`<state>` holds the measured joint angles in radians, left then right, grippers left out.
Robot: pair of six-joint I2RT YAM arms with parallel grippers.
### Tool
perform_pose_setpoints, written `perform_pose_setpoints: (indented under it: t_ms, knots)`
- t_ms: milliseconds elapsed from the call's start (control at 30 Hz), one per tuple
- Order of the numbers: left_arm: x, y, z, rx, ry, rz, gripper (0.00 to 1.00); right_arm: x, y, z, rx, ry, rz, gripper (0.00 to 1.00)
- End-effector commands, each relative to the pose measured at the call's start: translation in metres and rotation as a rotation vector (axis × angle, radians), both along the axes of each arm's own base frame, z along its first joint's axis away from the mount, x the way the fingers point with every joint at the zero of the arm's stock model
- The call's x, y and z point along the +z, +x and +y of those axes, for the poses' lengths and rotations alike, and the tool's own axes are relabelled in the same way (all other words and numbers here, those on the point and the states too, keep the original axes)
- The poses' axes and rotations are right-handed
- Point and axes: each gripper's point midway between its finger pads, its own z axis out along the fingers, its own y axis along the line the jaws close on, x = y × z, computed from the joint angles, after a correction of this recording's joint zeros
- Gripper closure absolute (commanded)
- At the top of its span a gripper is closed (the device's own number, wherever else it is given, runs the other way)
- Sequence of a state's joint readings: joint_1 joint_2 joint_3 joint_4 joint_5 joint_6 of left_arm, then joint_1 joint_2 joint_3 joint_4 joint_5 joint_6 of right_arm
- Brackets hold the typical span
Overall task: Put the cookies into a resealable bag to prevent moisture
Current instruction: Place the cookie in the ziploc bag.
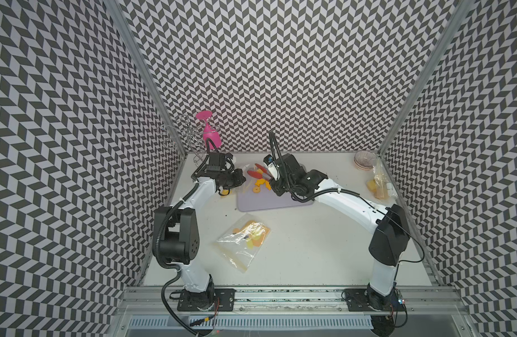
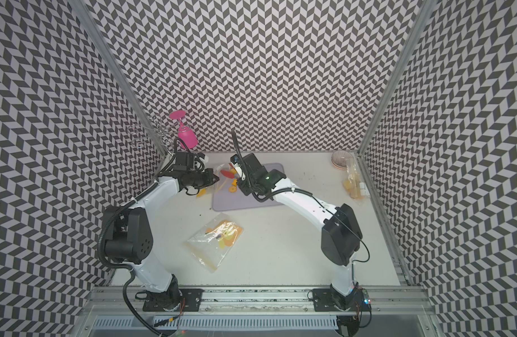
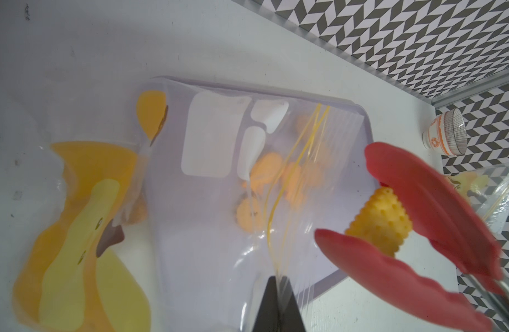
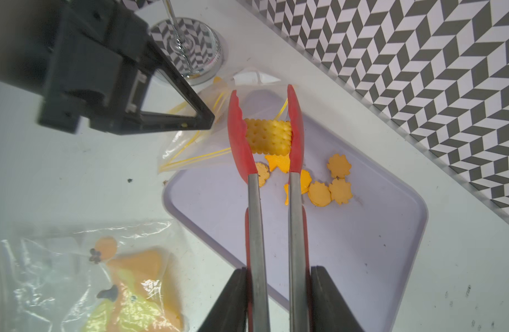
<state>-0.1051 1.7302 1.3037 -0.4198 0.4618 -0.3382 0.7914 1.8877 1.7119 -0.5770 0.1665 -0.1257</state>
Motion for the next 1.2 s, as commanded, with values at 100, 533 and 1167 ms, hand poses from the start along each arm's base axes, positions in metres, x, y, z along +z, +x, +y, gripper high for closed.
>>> perform_pose_setpoints:
  t_ms: [100, 533, 1167]
  knots:
    - [0.003, 0.004, -0.006, -0.025, -0.007, -0.013, 1.0, 0.011, 0.001, 0.013, 0.024, -0.048, -0.093, 0.64]
    - [0.003, 0.003, -0.007, -0.033, -0.012, -0.017, 1.0, -0.011, -0.002, 0.034, 0.077, -0.182, -0.137, 0.64]
    - [0.002, 0.003, -0.008, -0.038, -0.012, -0.014, 1.0, -0.004, 0.008, 0.051, 0.044, -0.11, -0.137, 0.4]
